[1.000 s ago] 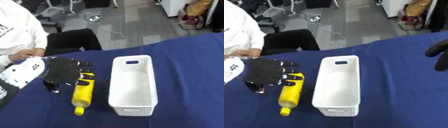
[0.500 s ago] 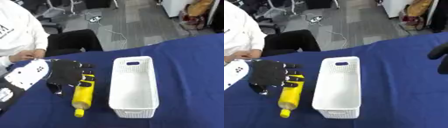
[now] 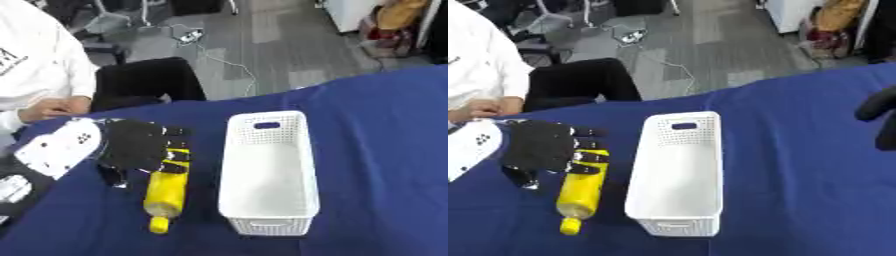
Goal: Pick up objects on the table and place them in the box.
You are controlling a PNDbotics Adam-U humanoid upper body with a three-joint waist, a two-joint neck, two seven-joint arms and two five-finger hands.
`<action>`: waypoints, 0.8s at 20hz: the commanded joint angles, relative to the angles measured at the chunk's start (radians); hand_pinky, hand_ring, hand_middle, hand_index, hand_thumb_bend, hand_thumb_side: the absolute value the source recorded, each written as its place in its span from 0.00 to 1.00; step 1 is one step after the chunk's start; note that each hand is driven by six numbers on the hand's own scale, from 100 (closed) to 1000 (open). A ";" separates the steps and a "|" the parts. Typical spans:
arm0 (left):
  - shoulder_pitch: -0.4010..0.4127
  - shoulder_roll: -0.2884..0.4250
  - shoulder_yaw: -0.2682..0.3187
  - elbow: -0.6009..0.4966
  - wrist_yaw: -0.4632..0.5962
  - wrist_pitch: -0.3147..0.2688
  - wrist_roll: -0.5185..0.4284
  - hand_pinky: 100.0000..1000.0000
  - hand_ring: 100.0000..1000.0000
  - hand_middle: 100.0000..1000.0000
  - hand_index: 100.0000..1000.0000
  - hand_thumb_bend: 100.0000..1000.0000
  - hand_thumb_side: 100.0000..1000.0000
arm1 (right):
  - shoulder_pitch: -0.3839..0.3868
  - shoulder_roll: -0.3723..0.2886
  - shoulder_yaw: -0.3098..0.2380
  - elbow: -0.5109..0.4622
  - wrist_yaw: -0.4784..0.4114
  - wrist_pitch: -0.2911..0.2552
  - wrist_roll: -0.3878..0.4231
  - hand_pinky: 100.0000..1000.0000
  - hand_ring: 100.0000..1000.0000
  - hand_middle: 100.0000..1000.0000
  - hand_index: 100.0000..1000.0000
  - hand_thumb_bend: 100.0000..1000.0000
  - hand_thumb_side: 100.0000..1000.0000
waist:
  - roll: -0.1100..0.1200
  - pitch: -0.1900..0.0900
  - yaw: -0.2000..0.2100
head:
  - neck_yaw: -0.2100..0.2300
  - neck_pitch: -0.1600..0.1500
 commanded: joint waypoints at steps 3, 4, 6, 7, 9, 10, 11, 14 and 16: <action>-0.015 0.013 0.005 0.005 -0.008 -0.011 -0.006 1.00 0.85 0.91 0.85 1.00 0.36 | -0.022 0.004 0.001 -0.016 -0.003 0.003 0.006 0.60 0.44 0.50 0.59 0.09 1.00 | 0.000 -0.016 -0.007 | 0.011 -0.023; -0.016 0.011 0.005 0.007 -0.009 -0.012 -0.006 1.00 0.85 0.91 0.85 1.00 0.36 | -0.023 0.005 0.001 -0.016 -0.004 0.003 0.006 0.60 0.44 0.50 0.59 0.09 1.00 | 0.001 -0.015 -0.008 | 0.011 -0.023; -0.016 0.008 0.004 0.010 -0.011 -0.014 -0.007 1.00 0.85 0.91 0.85 1.00 0.36 | -0.026 0.008 0.002 -0.016 -0.005 0.003 0.007 0.60 0.44 0.50 0.59 0.09 1.00 | 0.002 -0.013 -0.010 | 0.014 -0.023; -0.016 0.006 0.003 0.012 -0.012 -0.015 -0.008 1.00 0.85 0.91 0.85 1.00 0.36 | -0.027 0.009 0.002 -0.016 -0.005 0.004 0.007 0.60 0.44 0.50 0.59 0.09 1.00 | 0.003 -0.012 -0.011 | 0.015 -0.022; -0.015 0.004 0.003 0.015 -0.015 -0.016 -0.008 1.00 0.85 0.91 0.85 1.00 0.36 | -0.029 0.011 0.002 -0.016 -0.006 0.004 0.008 0.60 0.44 0.50 0.58 0.09 1.00 | 0.004 -0.011 -0.013 | 0.017 -0.021; -0.015 0.003 0.003 0.016 -0.016 -0.017 -0.008 0.99 0.85 0.91 0.85 1.00 0.36 | -0.029 0.012 0.002 -0.016 -0.006 0.004 0.008 0.60 0.44 0.50 0.58 0.09 1.00 | 0.004 -0.010 -0.014 | 0.018 -0.021; -0.015 0.001 0.001 0.018 -0.017 -0.018 -0.009 0.99 0.85 0.91 0.85 1.00 0.36 | -0.030 0.012 0.002 -0.016 -0.007 0.005 0.009 0.60 0.44 0.50 0.58 0.09 1.00 | 0.004 -0.009 -0.015 | 0.019 -0.019; -0.017 -0.002 -0.001 0.022 -0.019 -0.021 -0.010 0.99 0.84 0.91 0.85 1.00 0.37 | -0.033 0.014 0.003 -0.016 -0.007 0.005 0.010 0.60 0.44 0.50 0.58 0.09 1.00 | 0.005 -0.007 -0.018 | 0.021 -0.015; -0.016 -0.005 -0.003 0.024 -0.020 -0.021 -0.010 0.99 0.84 0.90 0.85 1.00 0.37 | -0.035 0.015 0.003 -0.016 -0.008 0.005 0.011 0.60 0.44 0.50 0.58 0.09 1.00 | 0.005 -0.005 -0.020 | 0.022 -0.014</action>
